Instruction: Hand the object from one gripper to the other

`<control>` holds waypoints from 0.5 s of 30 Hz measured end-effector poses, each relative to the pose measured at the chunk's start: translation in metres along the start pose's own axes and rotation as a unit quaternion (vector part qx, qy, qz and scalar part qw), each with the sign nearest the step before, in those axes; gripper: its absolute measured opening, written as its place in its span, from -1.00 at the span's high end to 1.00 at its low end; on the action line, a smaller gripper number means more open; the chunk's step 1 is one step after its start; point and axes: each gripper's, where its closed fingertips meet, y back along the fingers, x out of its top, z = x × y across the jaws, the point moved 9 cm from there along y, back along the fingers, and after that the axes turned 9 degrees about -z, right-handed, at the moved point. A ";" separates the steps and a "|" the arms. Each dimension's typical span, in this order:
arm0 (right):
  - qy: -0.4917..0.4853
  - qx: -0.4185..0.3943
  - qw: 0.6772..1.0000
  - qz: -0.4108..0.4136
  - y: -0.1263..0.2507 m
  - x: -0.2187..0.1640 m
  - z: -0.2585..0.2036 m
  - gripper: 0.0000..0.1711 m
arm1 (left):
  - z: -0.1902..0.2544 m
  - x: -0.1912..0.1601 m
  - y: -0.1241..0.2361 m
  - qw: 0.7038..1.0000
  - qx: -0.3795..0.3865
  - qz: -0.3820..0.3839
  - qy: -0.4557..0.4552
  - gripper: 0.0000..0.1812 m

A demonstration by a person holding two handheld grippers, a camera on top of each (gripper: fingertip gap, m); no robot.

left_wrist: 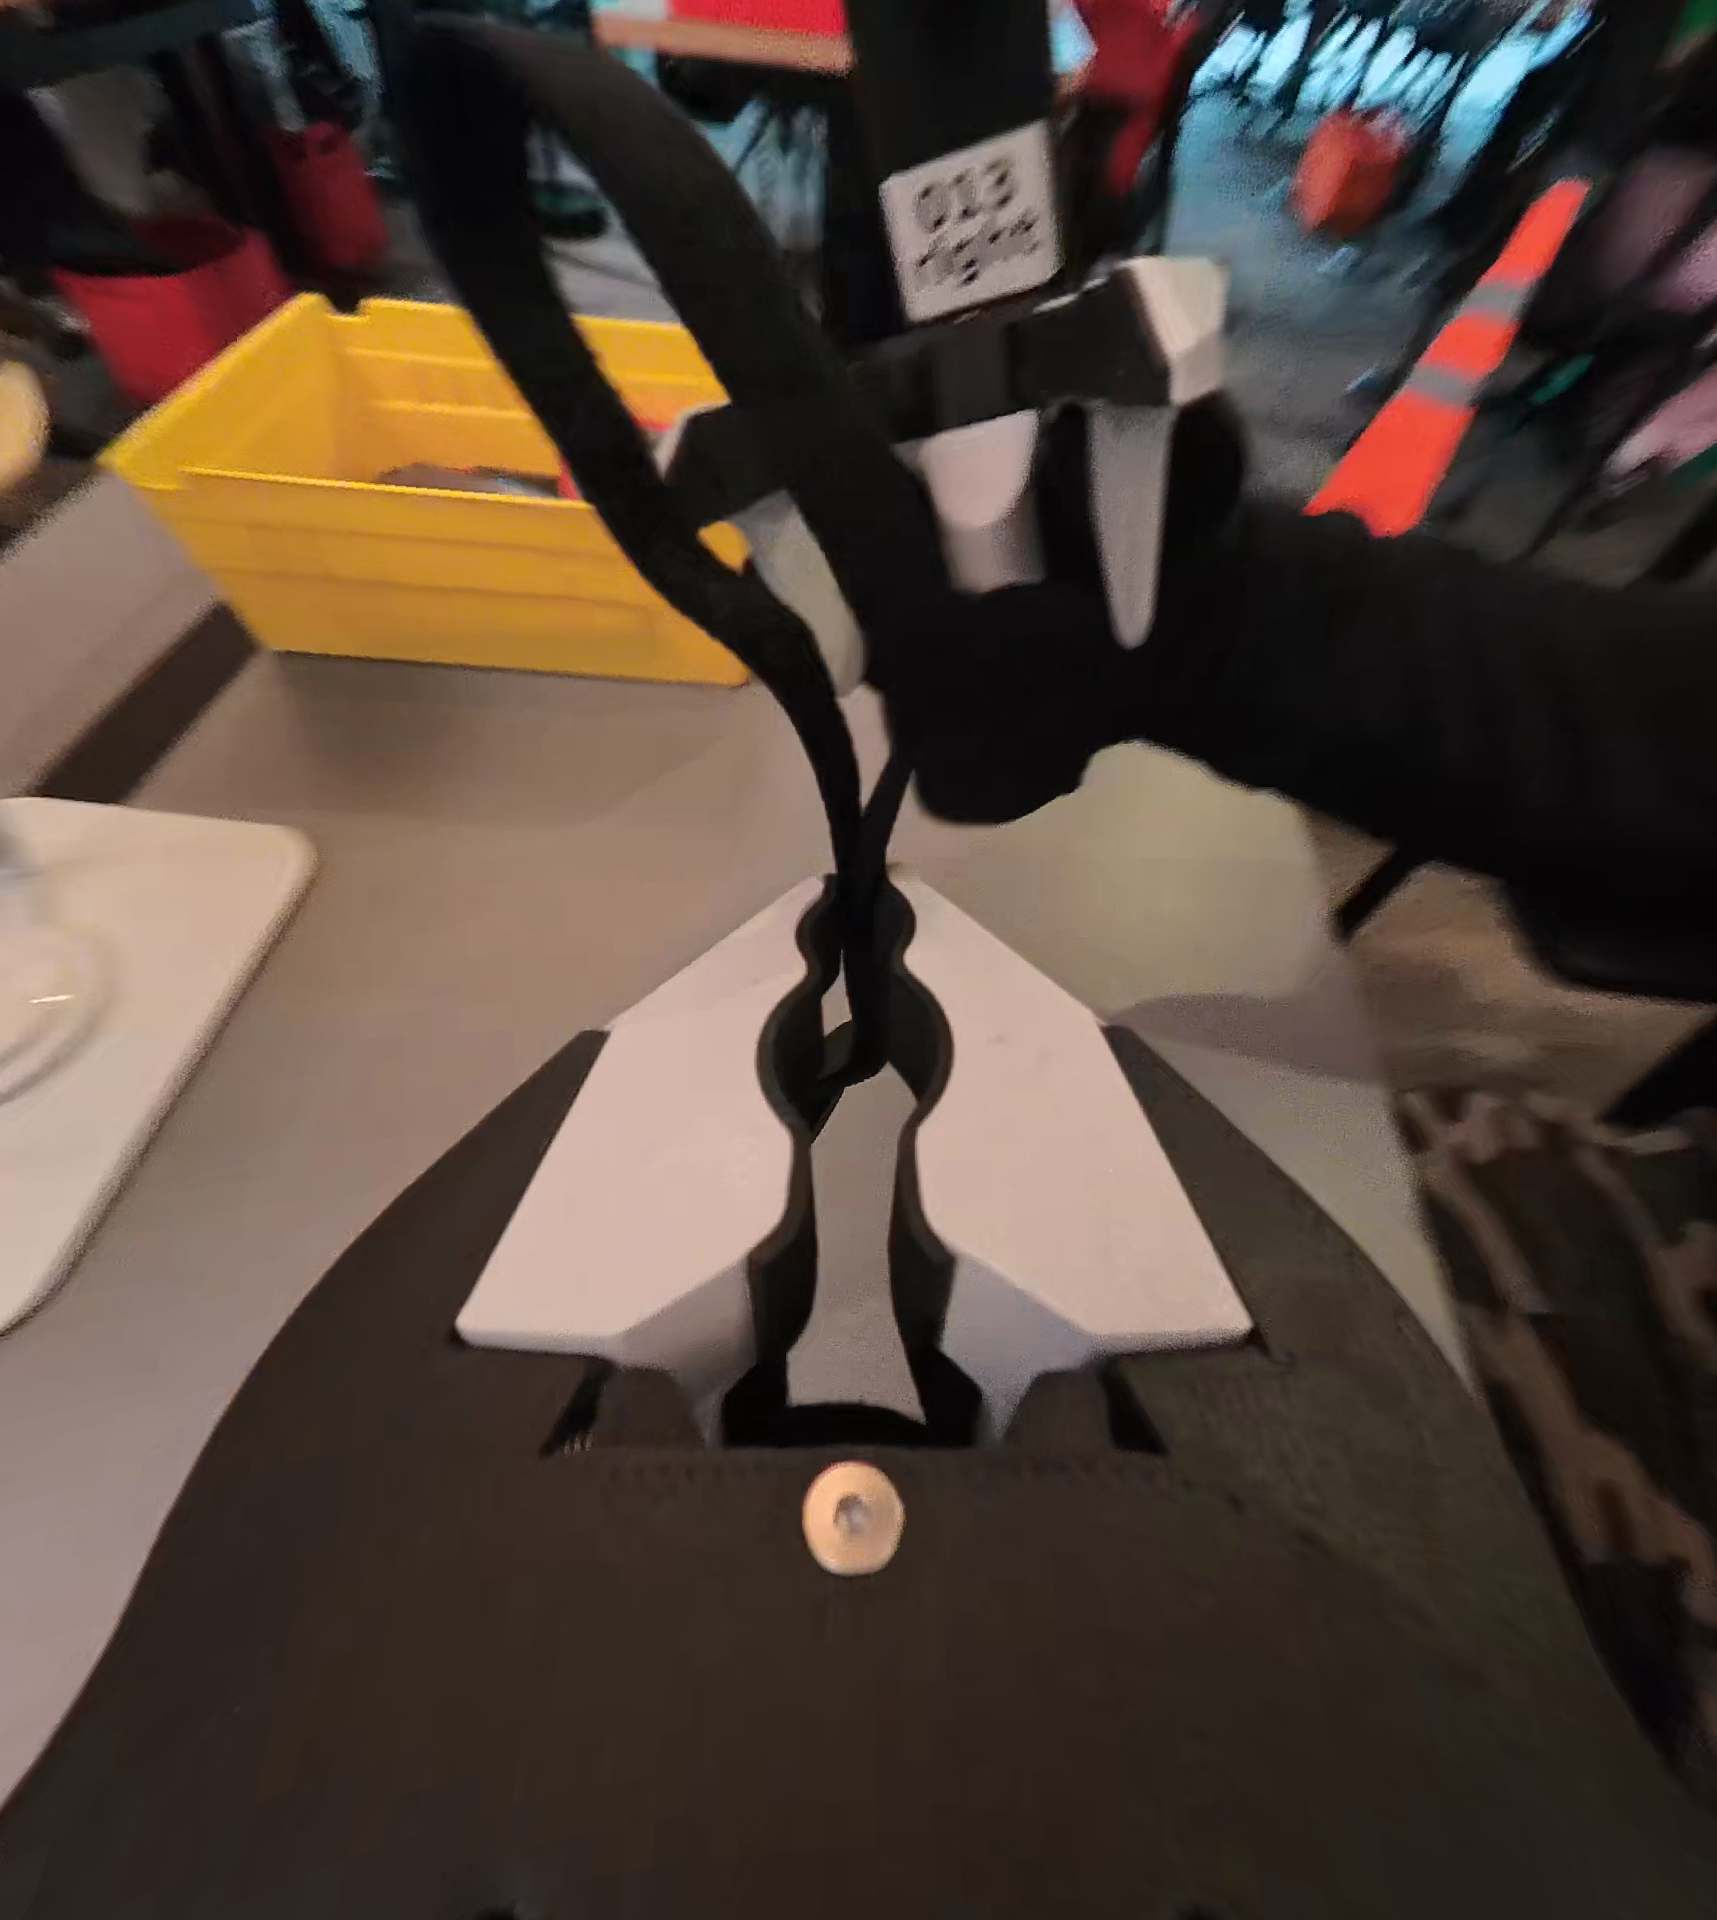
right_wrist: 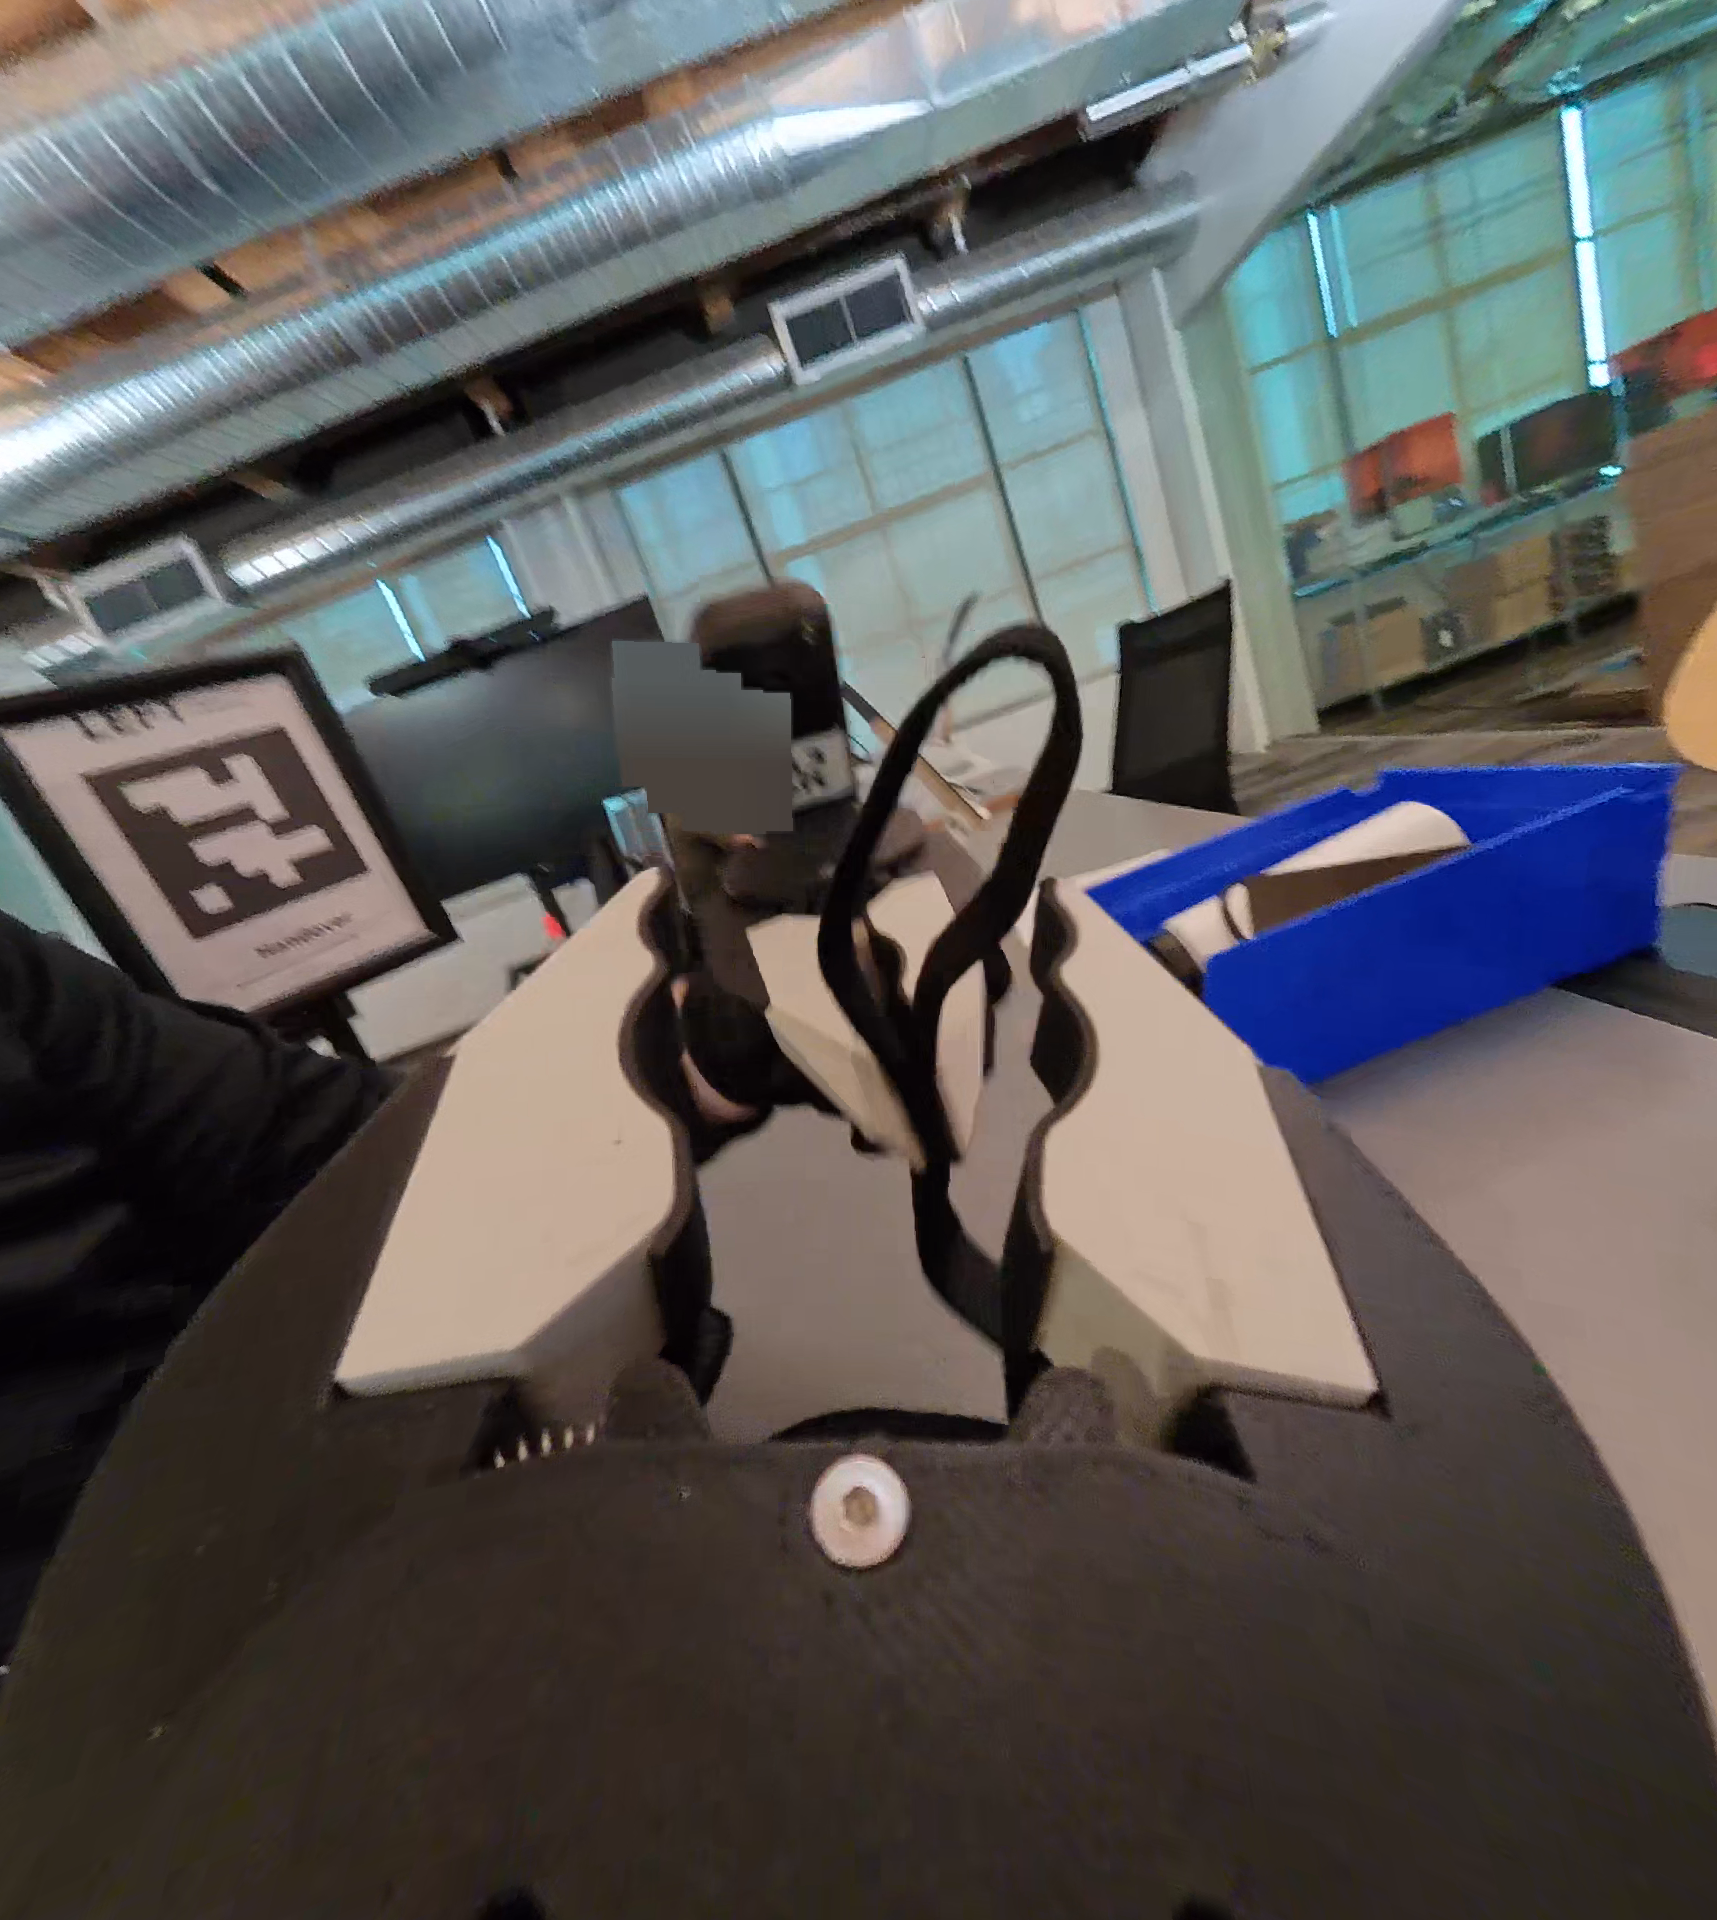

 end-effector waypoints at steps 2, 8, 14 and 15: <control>0.021 -0.024 0.999 -0.028 0.004 0.000 -0.002 0.19 | -0.002 0.006 0.008 0.996 0.065 -0.040 -0.048 0.98; 0.052 -0.045 0.996 -0.061 0.013 0.004 -0.008 0.08 | 0.004 0.029 0.021 0.916 0.276 -0.153 -0.249 0.99; 0.054 0.046 0.997 -0.041 0.026 0.010 -0.028 0.06 | 0.019 0.048 0.021 0.779 0.409 -0.169 -0.443 0.99; 0.052 0.048 0.997 -0.043 0.032 0.011 -0.030 0.02 | 0.018 0.049 0.022 0.749 0.428 -0.177 -0.473 0.99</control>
